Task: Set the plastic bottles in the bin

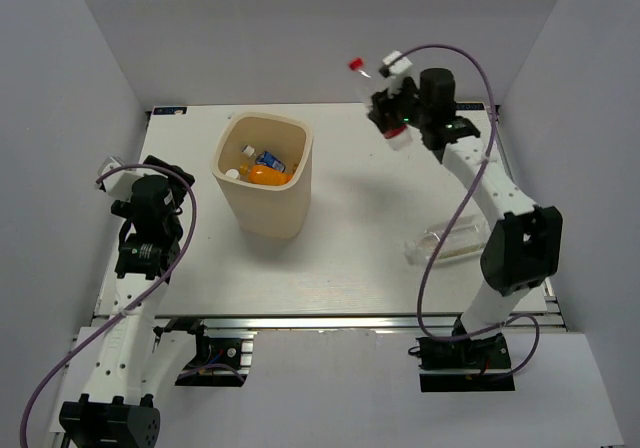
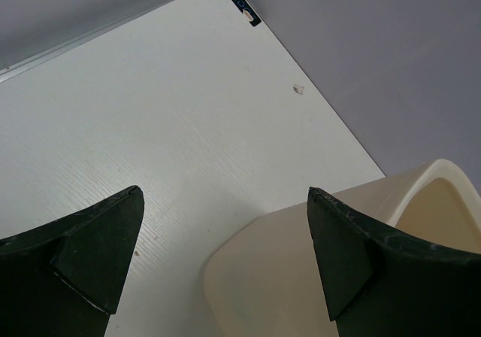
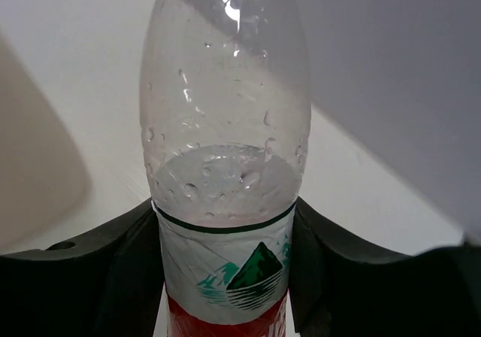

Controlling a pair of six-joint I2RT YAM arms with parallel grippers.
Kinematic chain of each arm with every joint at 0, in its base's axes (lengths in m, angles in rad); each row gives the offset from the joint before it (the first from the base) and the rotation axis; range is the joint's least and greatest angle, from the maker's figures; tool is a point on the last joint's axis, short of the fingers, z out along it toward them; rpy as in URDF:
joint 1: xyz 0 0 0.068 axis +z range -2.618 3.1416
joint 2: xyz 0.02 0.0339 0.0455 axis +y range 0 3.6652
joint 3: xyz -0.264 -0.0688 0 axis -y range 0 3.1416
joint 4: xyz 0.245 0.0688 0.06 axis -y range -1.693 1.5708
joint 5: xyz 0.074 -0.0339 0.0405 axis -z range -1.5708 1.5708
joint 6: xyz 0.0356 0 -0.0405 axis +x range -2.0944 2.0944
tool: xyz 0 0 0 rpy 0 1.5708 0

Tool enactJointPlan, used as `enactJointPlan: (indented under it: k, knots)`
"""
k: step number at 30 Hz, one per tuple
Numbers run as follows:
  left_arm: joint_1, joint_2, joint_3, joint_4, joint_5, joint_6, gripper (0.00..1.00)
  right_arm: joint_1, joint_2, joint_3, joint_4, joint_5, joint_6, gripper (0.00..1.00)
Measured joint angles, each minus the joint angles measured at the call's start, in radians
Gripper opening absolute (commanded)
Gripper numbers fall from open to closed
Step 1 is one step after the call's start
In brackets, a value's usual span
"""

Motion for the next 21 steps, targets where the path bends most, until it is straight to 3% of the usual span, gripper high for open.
enactJointPlan:
  k: [4,6,11,15,18,21]
  knots:
    - [0.000,-0.006,0.000,-0.008,-0.014,0.000,0.98,0.260,-0.098,0.024,0.201,-0.046,0.037,0.57]
    - [0.000,-0.009,0.000,-0.013,-0.015,0.000,0.98,0.337,-0.106,0.049,0.305,-0.103,0.101,0.62]
    - [0.000,-0.020,-0.003,-0.012,-0.014,0.001,0.98,0.397,-0.057,0.088,0.572,-0.248,0.257,0.64]
    - [0.000,-0.019,-0.003,-0.012,-0.014,0.001,0.98,0.437,0.071,0.174,0.643,-0.293,0.314,0.66]
    - [0.000,-0.019,-0.005,-0.011,-0.013,0.001,0.98,0.465,0.159,0.193,0.640,-0.303,0.325,0.74]
    - [0.000,-0.019,-0.009,-0.011,-0.010,0.001,0.98,0.481,0.221,0.193,0.612,-0.300,0.320,0.90]
